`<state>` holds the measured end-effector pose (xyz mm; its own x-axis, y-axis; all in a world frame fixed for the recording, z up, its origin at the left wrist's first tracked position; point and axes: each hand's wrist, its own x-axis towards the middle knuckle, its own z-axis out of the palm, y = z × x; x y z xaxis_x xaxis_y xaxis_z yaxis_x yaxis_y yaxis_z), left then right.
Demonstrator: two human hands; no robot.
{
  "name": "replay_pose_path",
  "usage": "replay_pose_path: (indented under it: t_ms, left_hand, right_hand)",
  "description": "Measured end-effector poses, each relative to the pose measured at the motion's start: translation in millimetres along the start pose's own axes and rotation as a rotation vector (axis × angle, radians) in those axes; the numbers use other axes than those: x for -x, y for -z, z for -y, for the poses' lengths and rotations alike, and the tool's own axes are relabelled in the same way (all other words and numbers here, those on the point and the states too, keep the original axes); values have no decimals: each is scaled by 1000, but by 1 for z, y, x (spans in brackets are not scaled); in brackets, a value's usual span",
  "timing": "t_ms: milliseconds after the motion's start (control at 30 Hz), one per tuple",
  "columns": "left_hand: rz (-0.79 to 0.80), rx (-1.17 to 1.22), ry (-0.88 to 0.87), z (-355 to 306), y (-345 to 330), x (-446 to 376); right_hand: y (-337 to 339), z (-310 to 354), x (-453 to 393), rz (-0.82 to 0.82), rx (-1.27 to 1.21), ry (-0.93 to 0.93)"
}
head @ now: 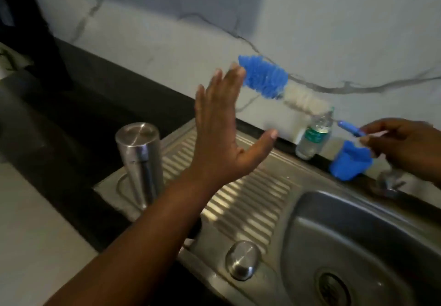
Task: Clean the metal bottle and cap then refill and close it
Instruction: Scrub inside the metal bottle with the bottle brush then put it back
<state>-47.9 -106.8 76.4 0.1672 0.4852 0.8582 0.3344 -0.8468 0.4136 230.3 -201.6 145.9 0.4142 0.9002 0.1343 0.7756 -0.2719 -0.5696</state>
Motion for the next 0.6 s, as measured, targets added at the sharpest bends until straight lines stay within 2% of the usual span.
replay_pose_path:
  t_ms: [167, 267, 400, 600]
  left_hand:
    - [382, -144, -92, -2, -110, -13]
    - [598, -231, -145, 0, -171, -5]
    - [879, -372, -143, 3, -230, 13]
    - [1020, -394, -102, 0, -271, 20]
  right_hand:
    - [130, -33, -11, -62, 554, -96]
    - [168, -40, -20, -38, 863, -185]
    - [169, -38, -23, 10, 1192, -243]
    - [141, -48, -62, 50, 1431, -177]
